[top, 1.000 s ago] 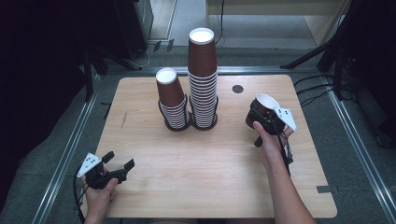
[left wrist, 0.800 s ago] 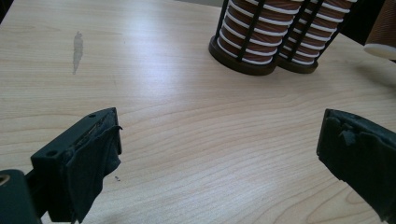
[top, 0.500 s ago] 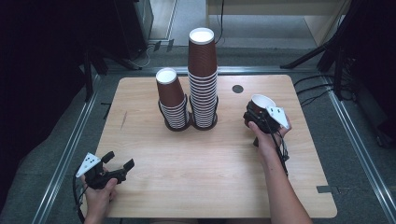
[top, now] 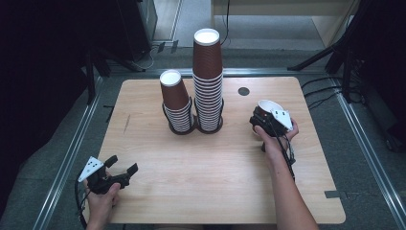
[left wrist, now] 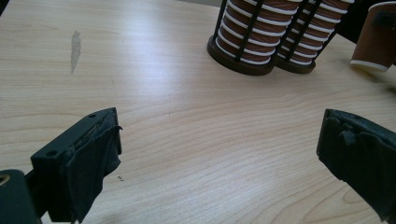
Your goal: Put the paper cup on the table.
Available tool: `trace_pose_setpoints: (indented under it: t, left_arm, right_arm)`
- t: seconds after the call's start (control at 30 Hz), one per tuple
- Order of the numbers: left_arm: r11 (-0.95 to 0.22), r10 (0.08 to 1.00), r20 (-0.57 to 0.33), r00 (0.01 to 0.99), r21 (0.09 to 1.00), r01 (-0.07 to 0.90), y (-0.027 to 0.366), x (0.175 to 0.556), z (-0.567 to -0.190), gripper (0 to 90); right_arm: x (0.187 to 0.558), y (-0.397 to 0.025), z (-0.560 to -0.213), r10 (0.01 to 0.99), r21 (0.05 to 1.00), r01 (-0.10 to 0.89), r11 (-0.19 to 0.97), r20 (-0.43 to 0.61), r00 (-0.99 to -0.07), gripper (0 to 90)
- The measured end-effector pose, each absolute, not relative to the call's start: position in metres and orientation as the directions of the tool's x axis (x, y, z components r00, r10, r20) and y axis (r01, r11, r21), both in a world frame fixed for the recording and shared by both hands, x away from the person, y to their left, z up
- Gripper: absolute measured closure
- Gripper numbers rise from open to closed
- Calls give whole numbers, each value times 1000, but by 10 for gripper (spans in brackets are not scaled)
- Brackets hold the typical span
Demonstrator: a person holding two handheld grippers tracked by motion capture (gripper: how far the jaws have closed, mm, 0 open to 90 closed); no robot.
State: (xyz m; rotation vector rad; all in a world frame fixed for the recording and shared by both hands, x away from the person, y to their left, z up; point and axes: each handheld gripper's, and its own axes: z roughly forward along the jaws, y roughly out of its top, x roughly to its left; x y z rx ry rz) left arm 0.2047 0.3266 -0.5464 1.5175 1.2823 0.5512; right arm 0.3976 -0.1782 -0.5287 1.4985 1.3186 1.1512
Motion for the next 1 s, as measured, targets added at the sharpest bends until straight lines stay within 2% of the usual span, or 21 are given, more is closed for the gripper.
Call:
trace_pose_setpoints:
  t: [0.17, 0.3, 0.4, 0.63, 1.0]
  left_arm:
    - [103, 908, -265, 326, 893, 439, 327, 205, -547, 2]
    - [103, 907, -264, 327, 894, 437, 328, 205, -547, 2]
    - [103, 907, -265, 326, 893, 439, 327, 206, -547, 2]
    - [103, 907, -266, 327, 892, 441, 328, 206, -547, 2]
    - [91, 910, -254, 329, 894, 440, 326, 206, -547, 1]
  right_arm:
    - [393, -176, -531, 996, 941, 328, -86, 82, 25, 84]
    - [389, -178, -535, 997, 944, 321, -78, 77, 15, 53]
    - [386, -182, -537, 994, 942, 321, -104, 111, -5, 0]
    - [379, -177, -532, 990, 937, 333, -106, 131, -51, 0]
    - [359, -181, -533, 990, 925, 364, -110, 135, -43, 0]
